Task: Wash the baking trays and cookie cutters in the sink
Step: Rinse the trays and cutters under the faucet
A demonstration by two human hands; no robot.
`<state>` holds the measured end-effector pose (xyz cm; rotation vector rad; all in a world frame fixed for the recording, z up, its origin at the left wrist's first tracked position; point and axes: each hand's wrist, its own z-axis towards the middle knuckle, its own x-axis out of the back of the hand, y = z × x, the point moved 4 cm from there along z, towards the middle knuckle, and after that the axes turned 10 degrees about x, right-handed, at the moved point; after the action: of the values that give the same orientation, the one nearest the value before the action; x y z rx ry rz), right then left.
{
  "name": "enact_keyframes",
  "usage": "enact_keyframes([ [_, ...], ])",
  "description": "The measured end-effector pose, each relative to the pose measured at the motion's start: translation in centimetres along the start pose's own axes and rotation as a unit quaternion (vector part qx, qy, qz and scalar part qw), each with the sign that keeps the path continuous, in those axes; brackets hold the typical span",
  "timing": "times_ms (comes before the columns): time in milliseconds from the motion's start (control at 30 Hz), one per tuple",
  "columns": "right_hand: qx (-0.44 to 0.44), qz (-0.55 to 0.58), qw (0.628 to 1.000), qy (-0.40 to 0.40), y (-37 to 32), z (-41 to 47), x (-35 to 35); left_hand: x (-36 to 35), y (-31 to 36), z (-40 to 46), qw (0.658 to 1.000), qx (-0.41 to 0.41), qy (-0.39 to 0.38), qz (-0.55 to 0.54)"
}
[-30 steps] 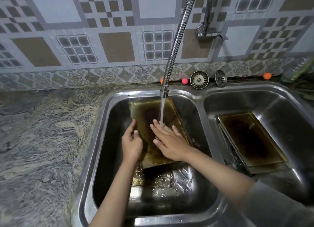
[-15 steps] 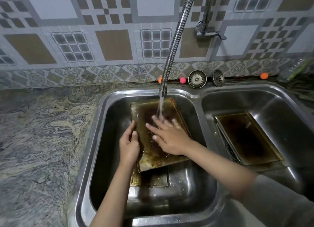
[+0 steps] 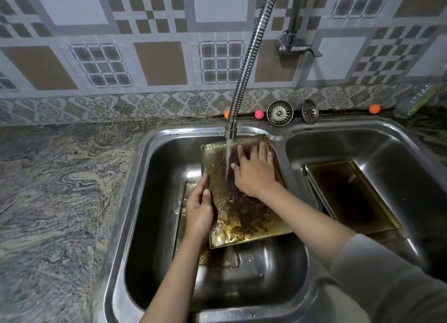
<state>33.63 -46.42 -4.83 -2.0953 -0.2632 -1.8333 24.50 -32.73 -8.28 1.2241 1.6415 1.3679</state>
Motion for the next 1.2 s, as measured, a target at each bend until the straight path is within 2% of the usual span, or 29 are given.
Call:
enact_keyframes([
  [67, 0.076, 0.018, 0.997, -0.002, -1.9, -1.1, -0.8, 0.1, 0.3, 0.4, 1.000, -0.006, 0.021, -0.015],
  [133, 0.218, 0.045, 0.975, -0.026, -4.1, -3.1, -1.9, 0.8, 0.6, 1.0, 0.998, 0.000, 0.044, -0.038],
  [200, 0.307, 0.058, 0.949, -0.048, -3.8, -4.3, -2.2, 1.7, 1.1, 1.6, 0.997, -0.007, 0.068, -0.041],
  [267, 0.288, 0.032, 0.956, -0.043, -1.9, -3.1, -1.7, 2.3, 1.5, 2.0, 0.996, -0.017, 0.086, -0.029],
  [367, 0.119, 0.032, 0.992, -0.002, -0.2, -0.6, 0.0, 1.5, 2.2, 2.0, 0.996, -0.034, 0.081, -0.023],
  [433, 0.059, 0.038, 0.997, 0.020, -1.4, 0.3, 0.9, 0.3, 2.8, 1.7, 0.996, -0.043, 0.069, -0.035],
  [500, 0.101, 0.016, 0.995, 0.016, -3.4, 0.0, 1.0, -0.4, 3.2, 1.4, 0.995, -0.026, 0.064, -0.065],
  [633, 0.290, -0.001, 0.956, -0.029, -3.3, -2.6, -0.3, 0.8, 3.0, 2.0, 0.990, 0.008, 0.084, -0.117],
  [700, 0.274, -0.010, 0.961, -0.040, -1.2, -2.8, -0.6, 1.6, 2.6, 2.3, 0.988, 0.014, 0.106, -0.112],
  [833, 0.092, 0.031, 0.995, 0.015, 0.4, -1.4, 0.5, -0.1, 2.8, 1.8, 0.992, -0.007, 0.077, -0.100],
  [900, 0.073, 0.043, 0.996, 0.034, -1.2, -0.8, 0.9, -1.2, 3.1, 1.2, 0.994, -0.024, 0.063, -0.089],
  [1033, 0.192, 0.047, 0.980, 0.003, -3.9, -1.9, -0.1, -0.8, 3.3, 1.4, 0.990, -0.021, 0.050, -0.127],
  [1133, 0.290, 0.141, 0.944, -0.066, -4.6, -4.3, -2.0, 1.1, 2.9, 2.5, 0.985, -0.005, 0.098, -0.139],
  [1200, 0.299, 0.209, 0.928, -0.076, -4.0, -5.5, -2.5, 2.2, 2.6, 2.8, 0.984, -0.007, 0.132, -0.122],
])
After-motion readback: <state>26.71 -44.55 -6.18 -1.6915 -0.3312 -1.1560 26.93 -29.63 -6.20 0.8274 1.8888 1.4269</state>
